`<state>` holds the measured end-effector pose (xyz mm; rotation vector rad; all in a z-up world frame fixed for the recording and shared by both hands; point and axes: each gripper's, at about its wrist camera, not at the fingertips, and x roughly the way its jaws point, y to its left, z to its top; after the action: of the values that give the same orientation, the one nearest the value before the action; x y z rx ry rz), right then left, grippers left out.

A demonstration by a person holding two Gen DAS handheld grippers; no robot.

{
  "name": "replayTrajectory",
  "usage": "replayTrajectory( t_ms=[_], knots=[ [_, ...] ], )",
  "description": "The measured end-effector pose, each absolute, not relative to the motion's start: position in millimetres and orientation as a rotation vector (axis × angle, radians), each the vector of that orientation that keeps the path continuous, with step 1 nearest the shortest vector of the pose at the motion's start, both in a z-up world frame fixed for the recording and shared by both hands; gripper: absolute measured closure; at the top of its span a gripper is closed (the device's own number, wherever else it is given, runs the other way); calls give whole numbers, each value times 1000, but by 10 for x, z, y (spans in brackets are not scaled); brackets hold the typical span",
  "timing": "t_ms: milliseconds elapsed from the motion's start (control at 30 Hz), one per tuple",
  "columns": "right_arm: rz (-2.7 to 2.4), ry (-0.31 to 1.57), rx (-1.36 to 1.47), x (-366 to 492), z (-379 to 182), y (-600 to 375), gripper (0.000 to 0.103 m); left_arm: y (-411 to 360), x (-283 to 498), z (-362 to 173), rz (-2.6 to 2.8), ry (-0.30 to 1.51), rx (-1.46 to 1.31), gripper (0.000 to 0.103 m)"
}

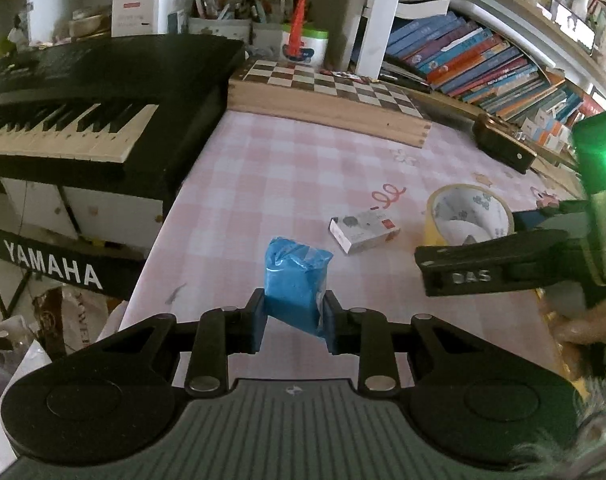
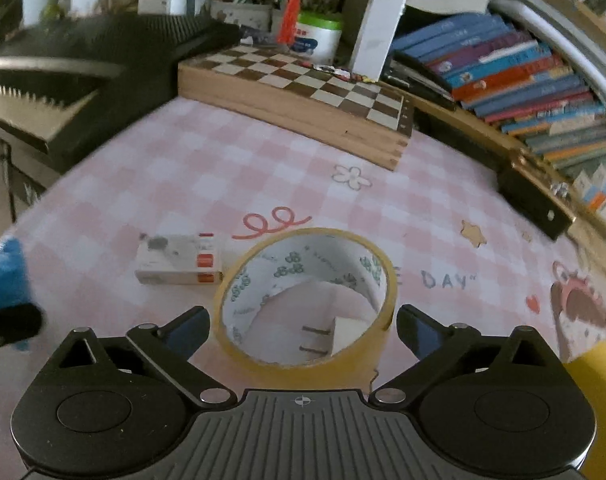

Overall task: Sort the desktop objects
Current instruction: 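Grasp the blue pouch with the left tool while the right tool grasps the tape roll's rim, then lift the blue pouch with the left tool while the right tool lifts the tape roll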

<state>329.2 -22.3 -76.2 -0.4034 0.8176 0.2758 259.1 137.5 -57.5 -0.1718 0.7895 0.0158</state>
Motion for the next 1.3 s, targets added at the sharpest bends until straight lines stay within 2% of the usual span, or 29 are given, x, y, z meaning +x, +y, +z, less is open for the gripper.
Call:
replayTrajectory(
  t_ms=[100, 133, 167, 867, 1300],
  knots=[
    [280, 794, -417, 3293, -765, -226, 5, 1368, 2560, -540, 11, 779, -174, 77],
    [290, 784, -420, 3282, -757, -230, 13, 1371, 2553, -526, 8, 776, -174, 77],
    [297, 777, -422, 3278, -745, -231, 13, 1368, 2545, -506, 4, 771, -176, 77],
    [367, 608, -169, 2573, 108, -563, 13, 1362, 2061, 176, -107, 614, -219, 78],
    [357, 618, -92, 1802, 309, -804, 13, 1328, 1435, 442, -197, 550, -249, 78]
  ],
)
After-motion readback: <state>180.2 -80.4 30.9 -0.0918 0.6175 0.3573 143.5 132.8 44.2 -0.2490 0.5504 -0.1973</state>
